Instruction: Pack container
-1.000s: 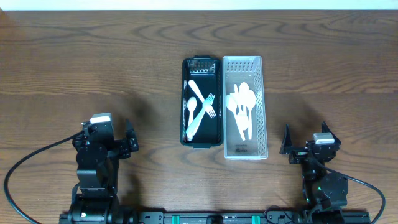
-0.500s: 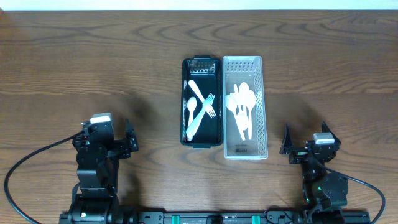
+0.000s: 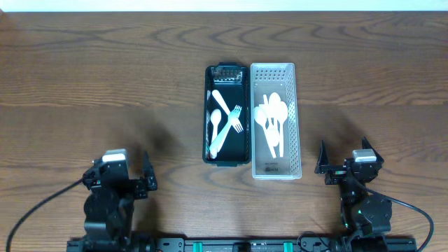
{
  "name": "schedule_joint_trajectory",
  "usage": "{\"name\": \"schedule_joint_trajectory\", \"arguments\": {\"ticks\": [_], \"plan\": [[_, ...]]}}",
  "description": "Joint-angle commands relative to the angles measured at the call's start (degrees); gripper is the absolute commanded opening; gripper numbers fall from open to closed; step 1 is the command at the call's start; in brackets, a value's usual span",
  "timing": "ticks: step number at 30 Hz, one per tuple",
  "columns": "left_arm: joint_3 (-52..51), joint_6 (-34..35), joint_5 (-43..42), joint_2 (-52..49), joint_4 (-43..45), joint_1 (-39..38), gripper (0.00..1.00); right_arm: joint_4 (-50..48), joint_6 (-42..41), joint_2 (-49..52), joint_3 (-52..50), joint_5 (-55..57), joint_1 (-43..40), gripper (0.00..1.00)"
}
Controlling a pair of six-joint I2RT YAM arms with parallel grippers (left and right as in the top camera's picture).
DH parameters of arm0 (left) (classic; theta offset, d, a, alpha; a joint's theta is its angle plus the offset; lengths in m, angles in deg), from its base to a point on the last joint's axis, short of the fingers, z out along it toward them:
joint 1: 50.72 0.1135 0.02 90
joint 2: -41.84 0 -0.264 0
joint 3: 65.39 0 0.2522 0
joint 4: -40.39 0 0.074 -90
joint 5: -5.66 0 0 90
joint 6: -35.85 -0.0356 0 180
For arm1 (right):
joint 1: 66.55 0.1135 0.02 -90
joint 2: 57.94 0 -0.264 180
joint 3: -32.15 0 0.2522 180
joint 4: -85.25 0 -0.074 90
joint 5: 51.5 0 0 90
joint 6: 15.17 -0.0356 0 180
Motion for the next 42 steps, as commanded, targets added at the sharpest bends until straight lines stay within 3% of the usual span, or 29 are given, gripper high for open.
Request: {"name": "schedule_joint_trajectory", "arguments": {"ticks": [1,8,12,17,42], "plan": [[-5.0,-1.0,-4.0,3.8,4.2,-0.3,0.98,0.3,-1.0,-0.4,-0.1,0.0,0.5,0.99],[-17.4,-1.2,-8.9,7.1,27.4,-0.2,0.98,0.3,-1.0,-0.4,-0.1,0.0,0.5,0.99],[-21.8,-1.4,-10.0,7.1,35.7,-0.2,0.98,0.3,-1.0,-0.4,-0.1,0.0,0.5,0.99],[-22.4,-1.1,-13.3,7.1,27.7,-0.3,0.98,0.3,-1.0,-0.4,-0.1,0.0,0.5,0.99],[-22.4,0.3,-13.4,5.9,28.2,-0.3,0.98,0.3,-1.0,-0.4,-0.1,0.0,0.5,0.99]]}}
